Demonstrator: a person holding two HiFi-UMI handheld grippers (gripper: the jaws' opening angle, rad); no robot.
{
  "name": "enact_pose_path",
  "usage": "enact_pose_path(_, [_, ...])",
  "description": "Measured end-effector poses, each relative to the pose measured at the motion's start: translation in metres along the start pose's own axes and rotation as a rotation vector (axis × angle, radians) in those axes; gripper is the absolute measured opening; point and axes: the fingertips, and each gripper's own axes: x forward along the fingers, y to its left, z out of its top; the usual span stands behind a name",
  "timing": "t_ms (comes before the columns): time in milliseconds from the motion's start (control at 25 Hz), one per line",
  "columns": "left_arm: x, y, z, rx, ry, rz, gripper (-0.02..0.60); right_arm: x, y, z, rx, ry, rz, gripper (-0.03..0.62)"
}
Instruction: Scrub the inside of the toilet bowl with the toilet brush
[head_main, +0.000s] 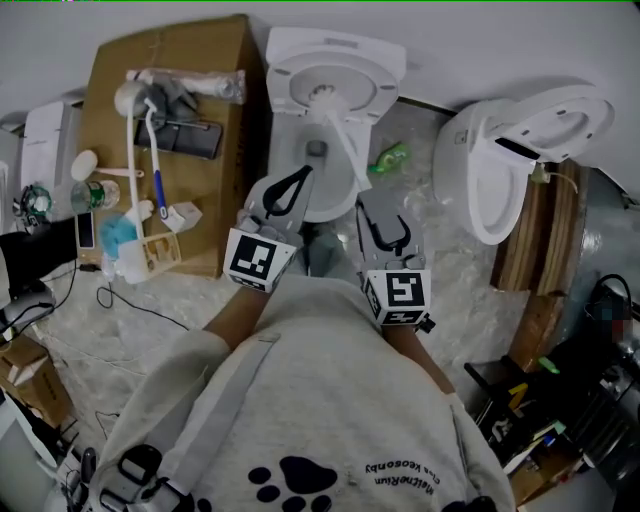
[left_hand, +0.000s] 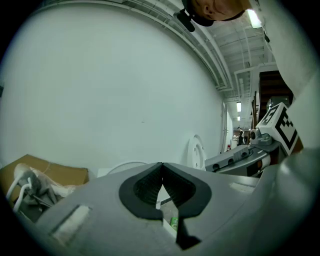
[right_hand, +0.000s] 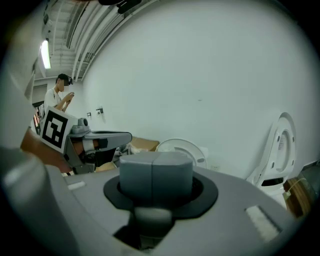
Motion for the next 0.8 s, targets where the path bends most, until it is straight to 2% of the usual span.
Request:
enact_pose_path(280, [0.012, 0.015, -0.025, 0.004, 0.039, 0.013, -0.003, 0.031, -0.009, -0.025, 0.004, 0.065, 0.036, 0.153])
enact_pose_path(680, [0.016, 0.029, -0.072, 0.095, 0.091, -0.011, -0.003, 0.070, -0.016, -0.068, 0.012, 0.137, 0.067, 0.153])
enact_pose_path(800, [0.020, 0.036, -0.086, 0.080, 0.092, 0.001, -0.003, 0.081, -0.016, -0.083, 0.003, 0.161, 0.093, 0.153])
